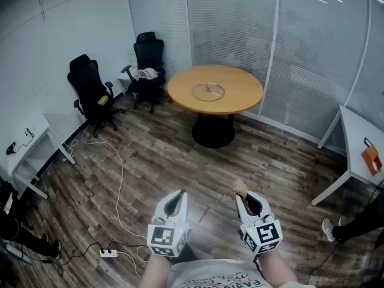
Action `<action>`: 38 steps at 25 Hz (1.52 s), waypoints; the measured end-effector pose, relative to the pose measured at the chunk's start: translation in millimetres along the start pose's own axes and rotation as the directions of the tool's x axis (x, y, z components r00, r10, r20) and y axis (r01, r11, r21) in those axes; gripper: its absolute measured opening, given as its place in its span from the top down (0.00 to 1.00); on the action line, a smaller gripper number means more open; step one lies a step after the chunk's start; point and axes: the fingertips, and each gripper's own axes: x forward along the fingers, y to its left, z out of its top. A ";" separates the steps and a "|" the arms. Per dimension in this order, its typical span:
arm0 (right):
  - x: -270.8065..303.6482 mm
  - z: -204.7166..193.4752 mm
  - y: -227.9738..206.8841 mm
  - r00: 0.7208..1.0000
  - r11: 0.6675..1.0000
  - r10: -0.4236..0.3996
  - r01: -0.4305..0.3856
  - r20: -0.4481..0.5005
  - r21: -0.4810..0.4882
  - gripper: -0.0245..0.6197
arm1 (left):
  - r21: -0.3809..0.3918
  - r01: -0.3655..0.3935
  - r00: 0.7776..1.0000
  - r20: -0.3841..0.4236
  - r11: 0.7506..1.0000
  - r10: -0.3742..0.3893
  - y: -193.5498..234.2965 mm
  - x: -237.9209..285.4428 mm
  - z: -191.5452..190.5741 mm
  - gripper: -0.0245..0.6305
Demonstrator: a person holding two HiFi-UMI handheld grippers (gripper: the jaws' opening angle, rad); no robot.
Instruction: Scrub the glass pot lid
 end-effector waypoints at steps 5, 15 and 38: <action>-2.3 -6.8 0.2 1.000 1.000 0.004 -0.004 -0.008 -0.003 0.87 | -0.009 -0.004 1.000 0.000 1.000 0.004 -3.7 -1.9 -0.8 0.95; 10.8 -22.5 -7.2 0.999 0.999 -0.036 0.036 -0.013 0.026 0.87 | -0.016 0.008 0.999 -0.053 1.000 -0.009 3.8 13.1 -17.6 0.95; 269.0 -40.2 -11.4 0.978 0.990 -0.144 0.144 -0.154 -0.010 0.87 | -0.080 0.086 0.994 -0.066 0.993 -0.092 236.6 177.9 -30.4 0.95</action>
